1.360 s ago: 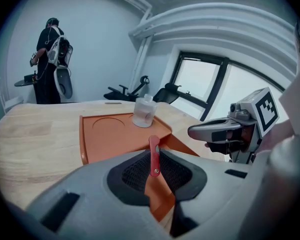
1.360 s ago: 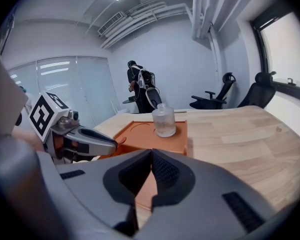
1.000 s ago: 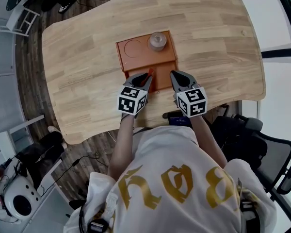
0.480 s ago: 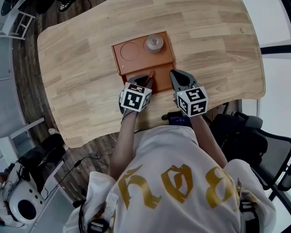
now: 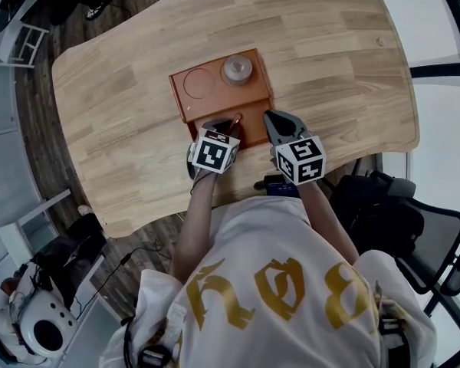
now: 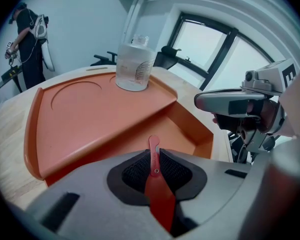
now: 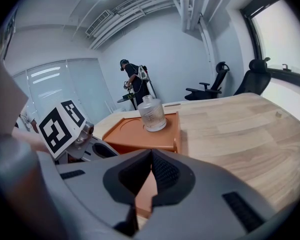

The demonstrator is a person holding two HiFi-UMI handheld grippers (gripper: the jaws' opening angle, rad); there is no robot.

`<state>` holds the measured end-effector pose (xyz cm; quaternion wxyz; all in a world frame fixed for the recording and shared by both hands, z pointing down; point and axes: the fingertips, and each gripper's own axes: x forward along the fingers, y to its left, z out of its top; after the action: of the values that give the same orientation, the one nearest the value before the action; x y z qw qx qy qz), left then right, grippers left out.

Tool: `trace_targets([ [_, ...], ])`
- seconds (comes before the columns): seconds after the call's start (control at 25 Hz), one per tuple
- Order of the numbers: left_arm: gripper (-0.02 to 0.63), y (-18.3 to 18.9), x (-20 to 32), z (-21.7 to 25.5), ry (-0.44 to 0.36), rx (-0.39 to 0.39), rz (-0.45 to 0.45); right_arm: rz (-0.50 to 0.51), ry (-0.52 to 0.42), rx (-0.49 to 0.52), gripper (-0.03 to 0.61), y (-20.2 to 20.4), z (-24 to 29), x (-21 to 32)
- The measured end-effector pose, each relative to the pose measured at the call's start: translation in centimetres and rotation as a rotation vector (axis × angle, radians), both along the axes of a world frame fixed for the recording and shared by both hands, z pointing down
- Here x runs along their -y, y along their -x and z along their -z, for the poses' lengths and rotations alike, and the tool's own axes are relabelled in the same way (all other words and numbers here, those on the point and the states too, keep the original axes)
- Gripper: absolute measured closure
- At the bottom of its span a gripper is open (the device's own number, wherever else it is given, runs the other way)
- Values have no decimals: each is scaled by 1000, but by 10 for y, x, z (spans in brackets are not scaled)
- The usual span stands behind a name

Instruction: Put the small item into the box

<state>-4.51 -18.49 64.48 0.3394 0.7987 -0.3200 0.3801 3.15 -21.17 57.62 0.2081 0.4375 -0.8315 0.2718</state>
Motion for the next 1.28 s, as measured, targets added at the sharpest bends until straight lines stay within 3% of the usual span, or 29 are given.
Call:
trace_targets([
  [0.56, 555, -1, -6, -16, 50, 38, -32, -2, 19, 5, 566, 0, -5, 0],
  [1.28, 554, -1, 1, 9, -33, -15, 1, -13, -22, 23, 566, -2, 13, -4],
])
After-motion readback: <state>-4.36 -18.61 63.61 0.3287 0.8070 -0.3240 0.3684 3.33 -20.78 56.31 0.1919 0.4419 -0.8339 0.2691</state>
